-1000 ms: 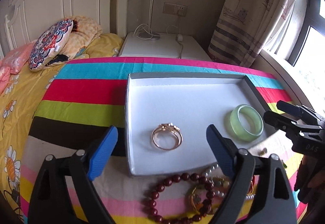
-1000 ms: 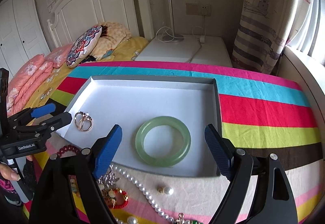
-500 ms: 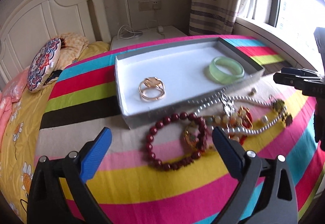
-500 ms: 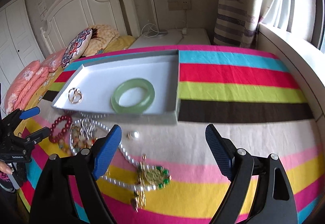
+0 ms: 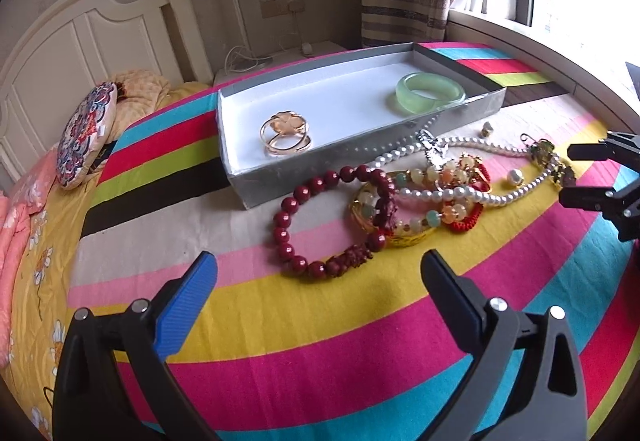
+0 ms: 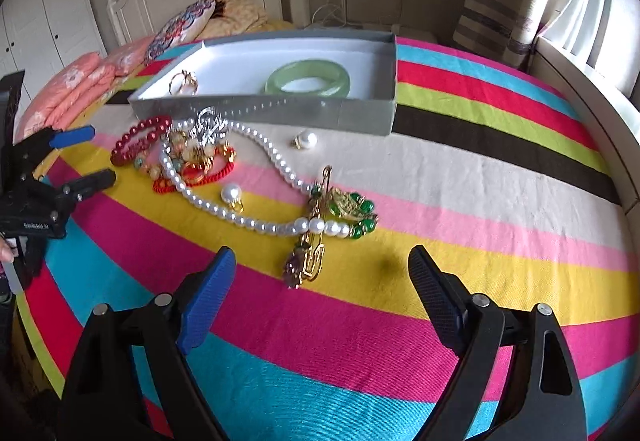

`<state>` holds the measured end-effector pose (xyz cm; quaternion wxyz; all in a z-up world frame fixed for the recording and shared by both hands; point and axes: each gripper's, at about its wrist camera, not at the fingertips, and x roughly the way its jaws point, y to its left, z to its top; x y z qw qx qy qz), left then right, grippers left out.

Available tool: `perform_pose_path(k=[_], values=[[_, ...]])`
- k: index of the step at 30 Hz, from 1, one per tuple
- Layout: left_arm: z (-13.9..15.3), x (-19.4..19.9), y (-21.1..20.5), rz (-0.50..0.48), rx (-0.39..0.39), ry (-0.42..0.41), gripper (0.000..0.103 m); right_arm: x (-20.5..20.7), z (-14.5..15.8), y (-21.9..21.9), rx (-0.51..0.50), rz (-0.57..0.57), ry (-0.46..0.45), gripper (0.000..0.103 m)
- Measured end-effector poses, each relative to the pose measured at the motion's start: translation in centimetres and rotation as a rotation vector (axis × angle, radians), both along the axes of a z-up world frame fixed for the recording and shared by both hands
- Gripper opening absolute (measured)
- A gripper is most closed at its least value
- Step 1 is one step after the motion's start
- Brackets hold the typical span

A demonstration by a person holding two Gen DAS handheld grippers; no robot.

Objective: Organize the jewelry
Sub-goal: 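Grasp the gold brooch with green stones with the right tool, then lift the brooch with the right tool while the left tool grasps the red bead bracelet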

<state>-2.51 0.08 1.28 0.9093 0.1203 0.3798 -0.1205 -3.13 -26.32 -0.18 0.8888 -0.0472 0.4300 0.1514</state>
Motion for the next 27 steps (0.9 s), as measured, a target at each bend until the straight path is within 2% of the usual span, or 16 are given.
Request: perform_pose_path(k=[3, 6, 8, 10, 11, 15, 19, 22, 24, 27], values=[[-0.1, 0.3, 0.4, 0.008, -0.018, 0.016, 0.101, -0.1, -0.1, 0.7, -0.032, 0.007, -0.014, 0.071], [-0.3, 0.7, 0.9, 0.026, -0.031, 0.034, 0.101, -0.4, 0.0, 0.9, -0.036, 0.017, -0.030, 0.058], [-0.3, 0.7, 0.9, 0.031, -0.036, 0.033, 0.101, -0.5, 0.2, 0.7, -0.028, 0.015, -0.035, 0.047], [-0.3, 0.7, 0.9, 0.036, -0.031, 0.031, 0.101, -0.6, 0.3, 0.5, 0.004, 0.027, -0.035, 0.022], [-0.3, 0.7, 1.0, 0.037, -0.028, 0.032, 0.101, -0.7, 0.4, 0.5, 0.021, 0.039, -0.031, 0.020], [-0.4, 0.8, 1.0, 0.040, -0.024, 0.036, 0.101, -2.2, 0.4, 1.2, 0.029, 0.095, -0.017, 0.018], [-0.4, 0.7, 0.8, 0.035, -0.022, 0.038, 0.101, -4.5, 0.4, 1.0, 0.120, 0.153, 0.050, 0.018], [-0.4, 0.6, 0.7, 0.023, -0.020, 0.033, 0.101, -6.2, 0.5, -0.1, 0.136, 0.151, 0.078, 0.017], [-0.3, 0.4, 0.5, 0.012, -0.021, 0.027, 0.101, -7.1, 0.6, -1.0, 0.103, 0.128, 0.074, 0.017], [-0.2, 0.2, 0.3, 0.009, -0.017, 0.019, 0.101, -8.4, 0.9, -2.2, -0.094, 0.029, 0.010, 0.017]])
